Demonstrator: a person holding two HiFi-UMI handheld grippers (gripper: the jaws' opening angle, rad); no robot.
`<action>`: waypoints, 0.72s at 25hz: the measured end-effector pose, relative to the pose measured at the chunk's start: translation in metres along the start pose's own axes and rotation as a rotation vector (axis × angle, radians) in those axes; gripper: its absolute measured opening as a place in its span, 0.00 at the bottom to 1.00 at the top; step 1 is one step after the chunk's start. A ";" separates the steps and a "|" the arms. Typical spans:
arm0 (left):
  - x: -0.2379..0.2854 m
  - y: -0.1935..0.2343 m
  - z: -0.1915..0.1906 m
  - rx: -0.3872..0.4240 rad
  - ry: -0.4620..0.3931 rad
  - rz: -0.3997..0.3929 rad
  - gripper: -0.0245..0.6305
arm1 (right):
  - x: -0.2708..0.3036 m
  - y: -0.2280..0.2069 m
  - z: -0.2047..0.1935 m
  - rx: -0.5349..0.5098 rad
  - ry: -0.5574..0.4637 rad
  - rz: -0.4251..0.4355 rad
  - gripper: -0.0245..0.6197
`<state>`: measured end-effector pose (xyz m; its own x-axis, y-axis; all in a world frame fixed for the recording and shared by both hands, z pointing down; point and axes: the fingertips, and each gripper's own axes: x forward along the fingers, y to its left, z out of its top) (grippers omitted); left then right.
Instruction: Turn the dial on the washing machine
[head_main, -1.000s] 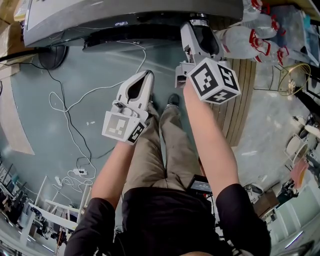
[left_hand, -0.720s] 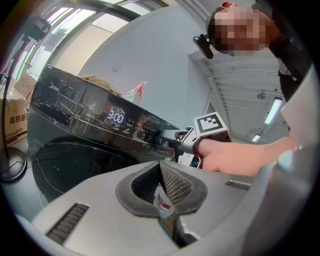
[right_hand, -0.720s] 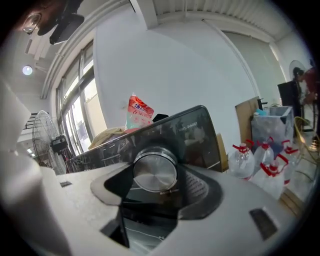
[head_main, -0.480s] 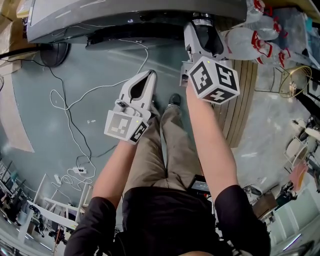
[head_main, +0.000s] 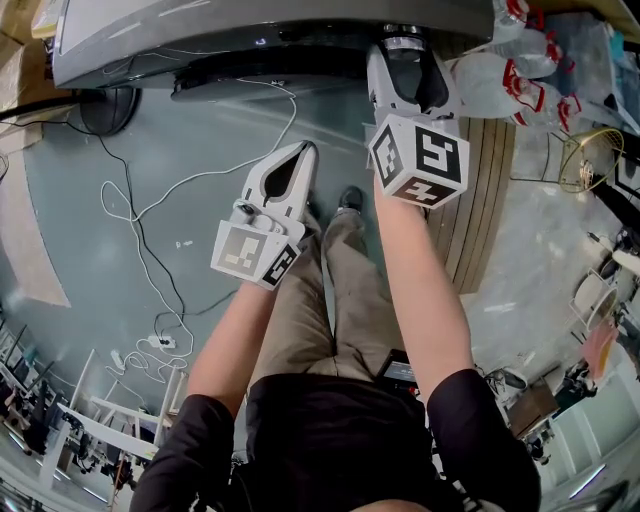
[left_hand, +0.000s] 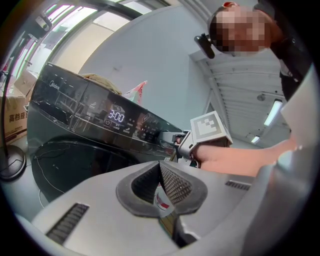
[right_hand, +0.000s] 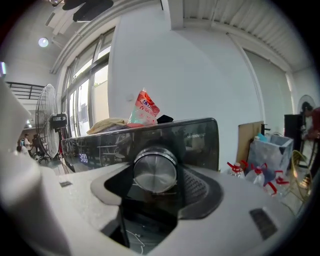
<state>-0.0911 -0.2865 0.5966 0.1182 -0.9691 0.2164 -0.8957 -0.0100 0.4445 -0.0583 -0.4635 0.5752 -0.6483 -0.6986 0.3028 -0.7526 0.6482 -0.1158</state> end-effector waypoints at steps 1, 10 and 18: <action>0.000 -0.001 0.000 0.000 0.000 -0.003 0.03 | 0.000 0.000 0.000 -0.018 0.000 -0.004 0.47; -0.001 -0.007 -0.005 0.003 0.013 -0.017 0.03 | -0.003 0.003 -0.001 -0.242 -0.016 -0.054 0.47; -0.004 -0.001 -0.004 -0.009 0.015 -0.012 0.03 | -0.006 0.003 -0.001 -0.117 -0.046 -0.027 0.47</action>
<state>-0.0891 -0.2821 0.5984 0.1356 -0.9652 0.2235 -0.8903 -0.0198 0.4549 -0.0564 -0.4575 0.5736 -0.6347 -0.7277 0.2602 -0.7530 0.6580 0.0033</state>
